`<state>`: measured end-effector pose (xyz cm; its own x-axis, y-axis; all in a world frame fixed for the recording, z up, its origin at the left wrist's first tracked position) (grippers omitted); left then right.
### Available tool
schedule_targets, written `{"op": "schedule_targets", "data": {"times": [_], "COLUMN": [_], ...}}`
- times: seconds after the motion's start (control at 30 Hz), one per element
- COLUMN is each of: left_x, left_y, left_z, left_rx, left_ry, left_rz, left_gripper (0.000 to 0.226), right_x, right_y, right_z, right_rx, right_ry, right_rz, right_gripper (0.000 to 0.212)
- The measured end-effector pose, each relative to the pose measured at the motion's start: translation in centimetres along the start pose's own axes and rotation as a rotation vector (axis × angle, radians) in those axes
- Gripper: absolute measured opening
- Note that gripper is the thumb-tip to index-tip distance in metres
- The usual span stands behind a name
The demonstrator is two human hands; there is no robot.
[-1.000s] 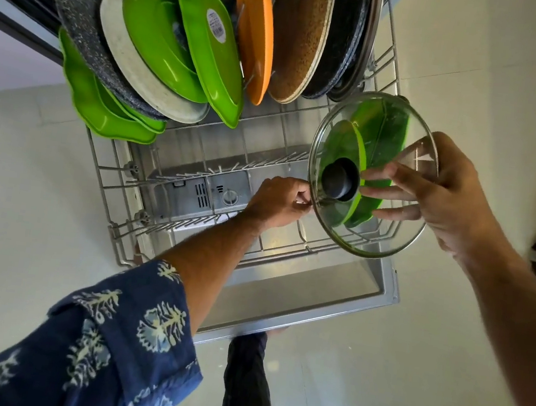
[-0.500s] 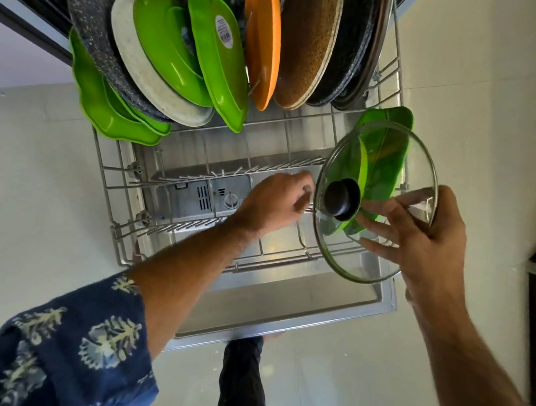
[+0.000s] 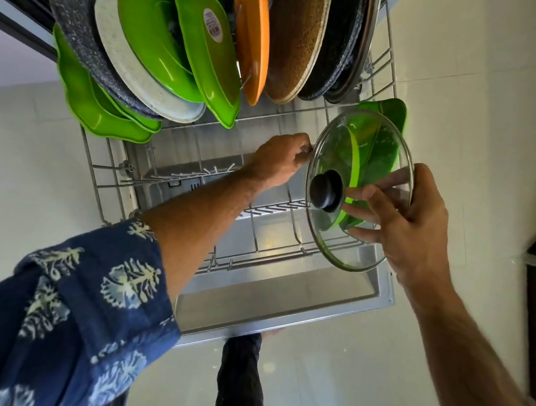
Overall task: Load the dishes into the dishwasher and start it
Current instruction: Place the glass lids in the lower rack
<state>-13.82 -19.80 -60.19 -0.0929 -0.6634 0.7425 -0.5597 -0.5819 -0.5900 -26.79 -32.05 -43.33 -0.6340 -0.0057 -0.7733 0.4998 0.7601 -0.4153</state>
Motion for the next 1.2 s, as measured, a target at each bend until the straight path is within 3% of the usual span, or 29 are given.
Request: {"op": "schedule_targets", "data": {"times": [0.33, 0.63, 0.83, 1.07, 1.2], "left_x": [-0.3, 0.0, 0.1, 1.8, 4.0], "left_y": [-0.3, -0.4, -0.6, -2.9, -6.2], "left_z": [-1.3, -2.6, -3.6, -6.7, -10.4], "left_rx": [0.052, -0.029, -0.052, -0.078, -0.065], "left_ry": [0.055, 0.127, 0.201, 0.284, 0.276], "left_rz": [0.063, 0.097, 0.230, 0.429, 0.512], "left_gripper": [0.022, 0.057, 0.068, 0.079, 0.078], "right_x": [0.0, 2.0, 3.4, 2.6, 0.0], "right_y": [1.8, 1.0, 2.6, 1.2, -0.6], "right_z": [4.0, 4.0, 4.2, 4.3, 1.4], "right_rx": [0.002, 0.244, 0.272, 0.089, 0.043], "right_ry": [0.026, -0.356, -0.297, -0.322, -0.491], "right_rz": [-0.050, -0.600, -0.495, -0.658, -0.870], "right_gripper": [0.025, 0.050, 0.051, 0.069, 0.086]}}
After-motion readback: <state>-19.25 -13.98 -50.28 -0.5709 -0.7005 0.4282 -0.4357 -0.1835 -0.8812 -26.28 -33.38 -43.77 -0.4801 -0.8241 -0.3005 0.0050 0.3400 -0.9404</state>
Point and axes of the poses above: each hand's wrist, its own z-axis towards the middle knuckle, its own y-axis out of the palm, x = y × z, the point moved 4 cm from there along z, towards the middle knuckle, and after that the axes turned 13 degrees about x, right-handed, at the moved point
